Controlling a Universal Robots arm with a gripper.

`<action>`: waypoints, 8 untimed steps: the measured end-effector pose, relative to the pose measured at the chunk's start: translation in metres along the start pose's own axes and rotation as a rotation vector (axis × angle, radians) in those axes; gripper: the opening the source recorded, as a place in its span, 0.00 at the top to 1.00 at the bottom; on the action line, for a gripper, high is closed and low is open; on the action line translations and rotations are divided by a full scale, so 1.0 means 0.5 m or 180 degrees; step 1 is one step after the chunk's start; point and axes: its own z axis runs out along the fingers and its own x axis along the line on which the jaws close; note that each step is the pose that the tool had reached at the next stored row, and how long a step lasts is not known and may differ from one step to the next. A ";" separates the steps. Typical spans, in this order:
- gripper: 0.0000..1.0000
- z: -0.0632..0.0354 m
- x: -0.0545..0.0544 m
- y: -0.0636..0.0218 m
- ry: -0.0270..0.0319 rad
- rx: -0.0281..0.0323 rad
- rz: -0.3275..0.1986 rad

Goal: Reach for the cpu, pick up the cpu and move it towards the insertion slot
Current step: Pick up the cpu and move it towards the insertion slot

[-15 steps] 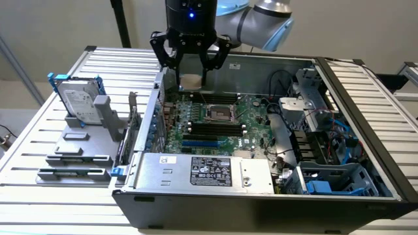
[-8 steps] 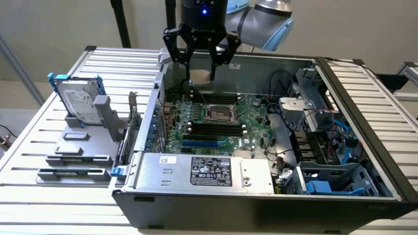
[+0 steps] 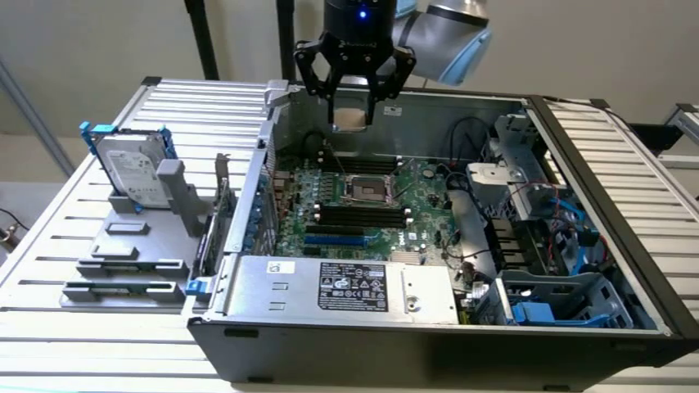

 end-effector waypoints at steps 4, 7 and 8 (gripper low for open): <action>0.45 0.005 -0.026 0.015 0.0000 0.0003 0.0001; 0.45 0.009 -0.045 0.020 -0.0001 0.0005 0.0012; 0.45 0.010 -0.050 0.022 -0.0001 0.0006 0.0020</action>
